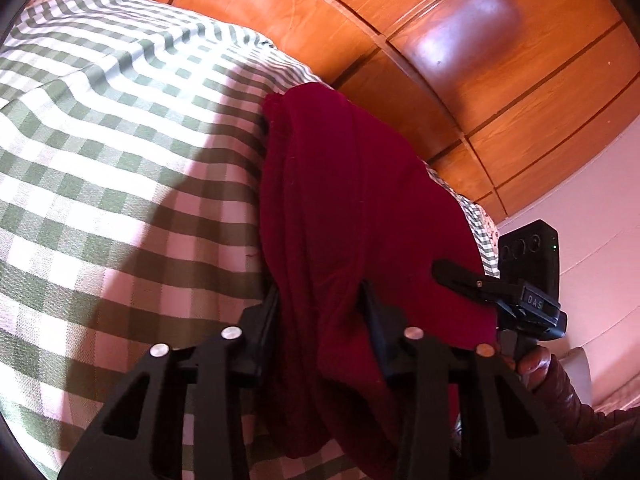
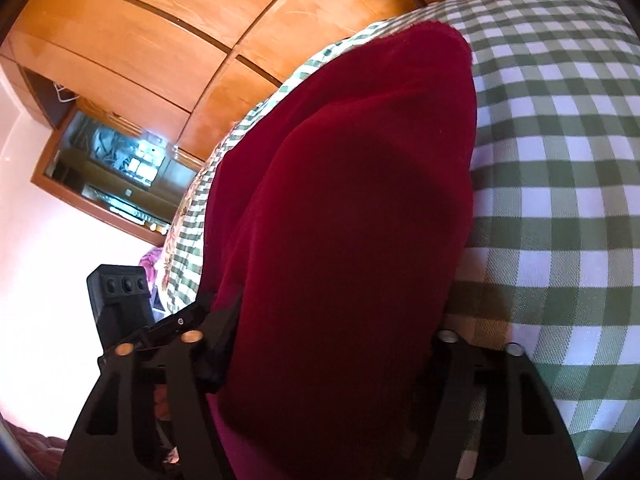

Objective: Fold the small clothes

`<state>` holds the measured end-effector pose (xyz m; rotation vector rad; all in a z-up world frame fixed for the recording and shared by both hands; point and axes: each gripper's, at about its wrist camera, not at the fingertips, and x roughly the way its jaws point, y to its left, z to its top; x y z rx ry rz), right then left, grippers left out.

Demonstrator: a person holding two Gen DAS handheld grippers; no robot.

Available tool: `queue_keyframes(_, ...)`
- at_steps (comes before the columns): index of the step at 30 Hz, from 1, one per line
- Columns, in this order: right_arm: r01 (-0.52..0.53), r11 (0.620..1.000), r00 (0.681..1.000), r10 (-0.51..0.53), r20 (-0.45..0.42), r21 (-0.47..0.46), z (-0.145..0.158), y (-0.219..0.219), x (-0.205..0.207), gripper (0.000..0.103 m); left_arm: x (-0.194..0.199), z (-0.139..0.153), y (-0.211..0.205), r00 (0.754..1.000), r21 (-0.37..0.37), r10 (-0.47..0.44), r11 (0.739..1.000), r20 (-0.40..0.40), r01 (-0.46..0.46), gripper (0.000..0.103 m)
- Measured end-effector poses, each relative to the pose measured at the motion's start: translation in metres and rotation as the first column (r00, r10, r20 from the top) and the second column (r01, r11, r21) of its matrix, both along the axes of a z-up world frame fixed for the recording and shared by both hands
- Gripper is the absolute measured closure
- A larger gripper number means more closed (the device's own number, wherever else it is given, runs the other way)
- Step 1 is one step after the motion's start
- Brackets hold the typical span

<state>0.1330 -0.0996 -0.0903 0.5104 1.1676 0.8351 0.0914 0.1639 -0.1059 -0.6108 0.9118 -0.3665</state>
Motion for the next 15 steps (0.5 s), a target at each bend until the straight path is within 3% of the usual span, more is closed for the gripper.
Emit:
queue_keyframes(2,0.005,1.0,1.0,-0.005,0.028,-0.008,0.01,-0.001,-0.008,0.053,0.0,0.006,-0.005,1.0,-0.012,-0.018,1.0,0.012,0.018,0.074)
queue_keyframes(8,0.035,0.999,0.989,-0.033,0.147,-0.012,0.05,-0.026,-0.027,0.057,0.019,0.026,-0.057,0.989,-0.011,-0.142,0.99,0.03,0.143,0.075)
queue_keyframes(12,0.12,0.993,0.972,-0.115,0.206,-0.012,0.073,-0.076,-0.035,0.058,0.053,0.046,-0.117,0.962,0.014,-0.265,0.964,0.062,0.265,0.075)
queue_keyframes(15,0.217,0.976,0.948,-0.209,0.242,-0.009,0.088,-0.127,-0.036,0.058,0.085,0.066,-0.177,0.924,0.058,-0.371,0.928,0.094,0.367,0.075)
